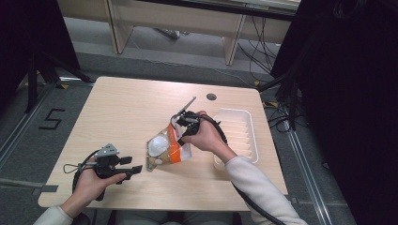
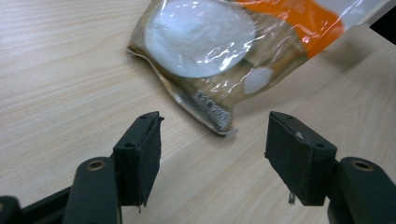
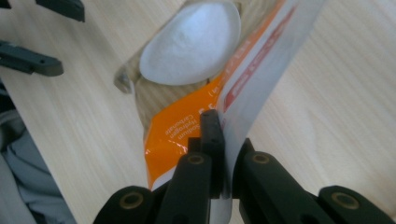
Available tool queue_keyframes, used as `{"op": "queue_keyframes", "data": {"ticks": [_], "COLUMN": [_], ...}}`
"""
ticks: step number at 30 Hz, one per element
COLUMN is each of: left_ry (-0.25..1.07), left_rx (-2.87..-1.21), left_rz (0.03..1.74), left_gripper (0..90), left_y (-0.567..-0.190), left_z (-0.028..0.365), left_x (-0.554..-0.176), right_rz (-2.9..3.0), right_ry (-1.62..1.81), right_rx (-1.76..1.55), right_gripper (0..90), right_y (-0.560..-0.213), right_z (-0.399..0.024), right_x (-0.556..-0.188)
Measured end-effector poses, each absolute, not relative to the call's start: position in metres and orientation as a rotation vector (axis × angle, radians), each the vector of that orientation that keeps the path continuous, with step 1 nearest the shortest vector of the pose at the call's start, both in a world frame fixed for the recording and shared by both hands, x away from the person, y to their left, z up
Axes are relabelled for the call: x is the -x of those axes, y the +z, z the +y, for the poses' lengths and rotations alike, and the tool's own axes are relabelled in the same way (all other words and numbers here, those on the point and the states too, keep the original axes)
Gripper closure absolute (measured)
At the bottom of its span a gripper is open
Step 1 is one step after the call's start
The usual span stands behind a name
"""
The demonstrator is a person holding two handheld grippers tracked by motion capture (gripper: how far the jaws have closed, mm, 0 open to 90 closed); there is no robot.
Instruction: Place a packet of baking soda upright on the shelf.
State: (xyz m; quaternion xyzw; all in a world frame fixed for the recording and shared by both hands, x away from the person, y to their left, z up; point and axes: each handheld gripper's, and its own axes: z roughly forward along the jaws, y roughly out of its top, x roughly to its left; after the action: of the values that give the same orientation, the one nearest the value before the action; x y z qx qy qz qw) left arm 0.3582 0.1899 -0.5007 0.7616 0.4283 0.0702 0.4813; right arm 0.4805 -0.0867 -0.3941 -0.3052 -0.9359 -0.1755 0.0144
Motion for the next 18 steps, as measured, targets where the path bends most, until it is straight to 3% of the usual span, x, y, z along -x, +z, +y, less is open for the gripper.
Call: {"op": "queue_keyframes", "data": {"ticks": [12, 18], "left_ry": [0.174, 0.174], "left_rx": [-1.857, -1.857], "left_rz": [1.058, 1.06], "left_gripper": [35.1, 35.1], "left_y": [-0.501, -0.501], "left_z": [0.19, 0.191], "left_x": [-0.359, -0.359], "right_rz": [-3.017, -3.048], "right_ry": [-0.341, -0.295], "right_rx": [0.731, 0.467], "right_gripper": [90.0, 90.0], "right_y": [-0.355, -0.345], "right_z": [-0.088, -0.086], "right_x": [-0.484, -0.483]}}
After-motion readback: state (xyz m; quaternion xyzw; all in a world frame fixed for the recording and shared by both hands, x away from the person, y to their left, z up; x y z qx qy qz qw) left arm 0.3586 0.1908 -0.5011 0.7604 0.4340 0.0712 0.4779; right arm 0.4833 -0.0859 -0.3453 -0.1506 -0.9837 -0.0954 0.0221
